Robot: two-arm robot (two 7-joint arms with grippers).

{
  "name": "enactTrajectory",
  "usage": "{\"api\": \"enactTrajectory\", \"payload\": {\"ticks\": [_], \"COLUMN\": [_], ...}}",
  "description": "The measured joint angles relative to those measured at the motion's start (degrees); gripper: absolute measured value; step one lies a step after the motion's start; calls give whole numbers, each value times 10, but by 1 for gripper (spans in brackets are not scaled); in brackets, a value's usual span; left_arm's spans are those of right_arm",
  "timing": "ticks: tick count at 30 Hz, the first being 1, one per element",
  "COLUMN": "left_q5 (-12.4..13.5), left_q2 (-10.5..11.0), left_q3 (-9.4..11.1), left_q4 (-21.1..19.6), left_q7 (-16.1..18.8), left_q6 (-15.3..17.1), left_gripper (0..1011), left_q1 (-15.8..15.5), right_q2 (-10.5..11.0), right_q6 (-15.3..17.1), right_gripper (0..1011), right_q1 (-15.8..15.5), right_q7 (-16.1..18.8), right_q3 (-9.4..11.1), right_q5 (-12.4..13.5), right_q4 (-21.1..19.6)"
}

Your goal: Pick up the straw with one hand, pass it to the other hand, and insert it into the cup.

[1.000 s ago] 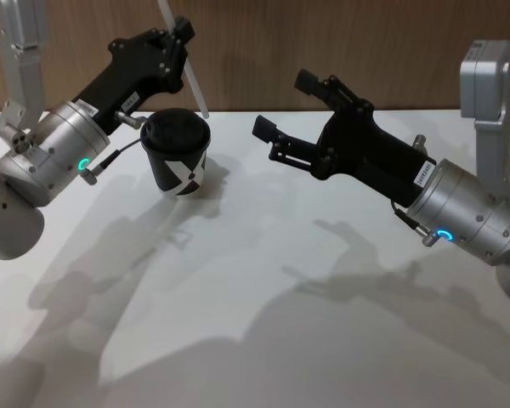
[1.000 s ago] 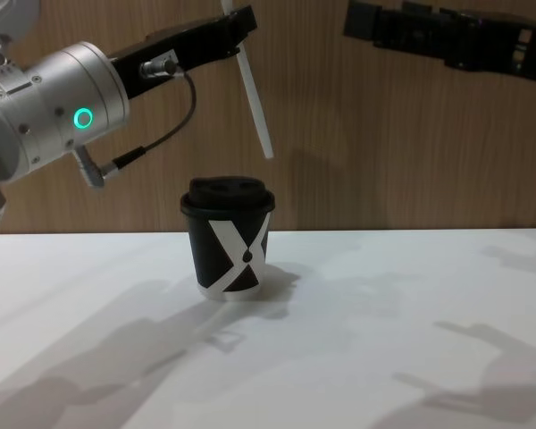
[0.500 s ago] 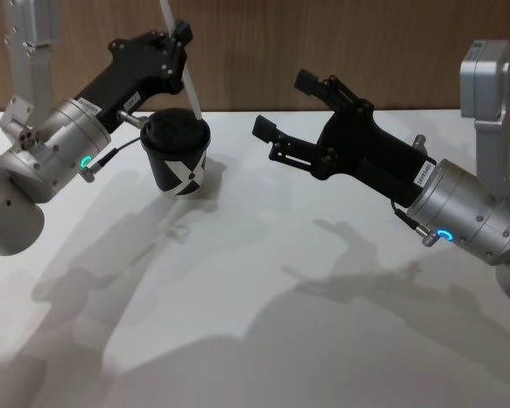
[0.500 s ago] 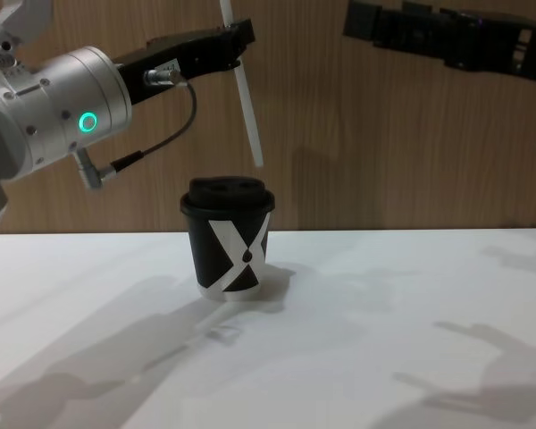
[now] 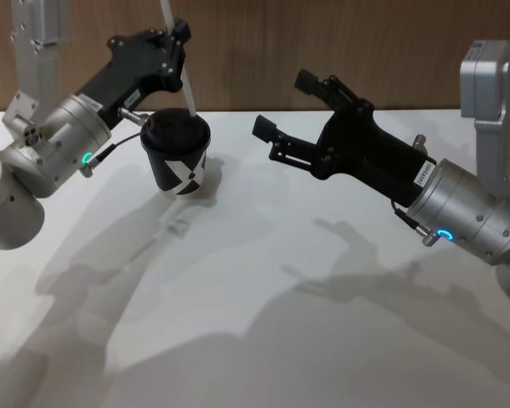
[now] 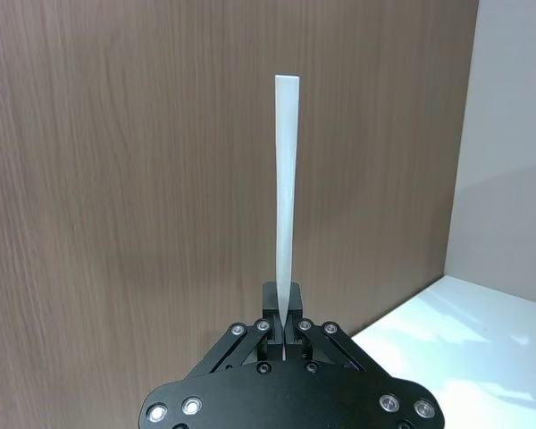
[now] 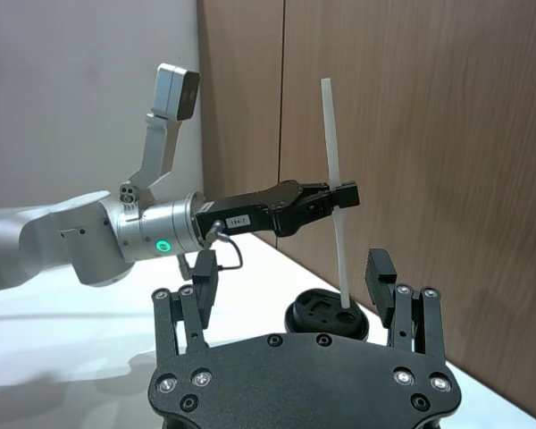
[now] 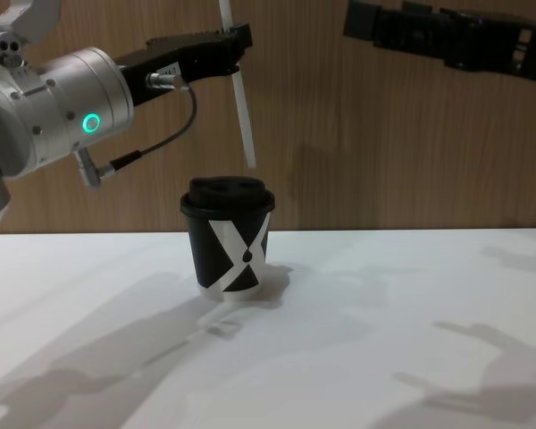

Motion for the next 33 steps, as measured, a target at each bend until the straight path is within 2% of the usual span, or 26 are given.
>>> {"api": "enactTrajectory", "payload": {"ticks": [33], "left_q5": [18], "left_q2": [-9], "left_q3": [-11], "left_q4": [8], "left_q7": [0], "left_q6": [15], "left_gripper": [11], "left_q1": [1], "right_q2": [0], "right_q6": [0], "right_gripper": [1001], "right_q1": [0], "right_q7": [0], "right_q3": [0], "right_q5": [0], "right_q4": [0]}}
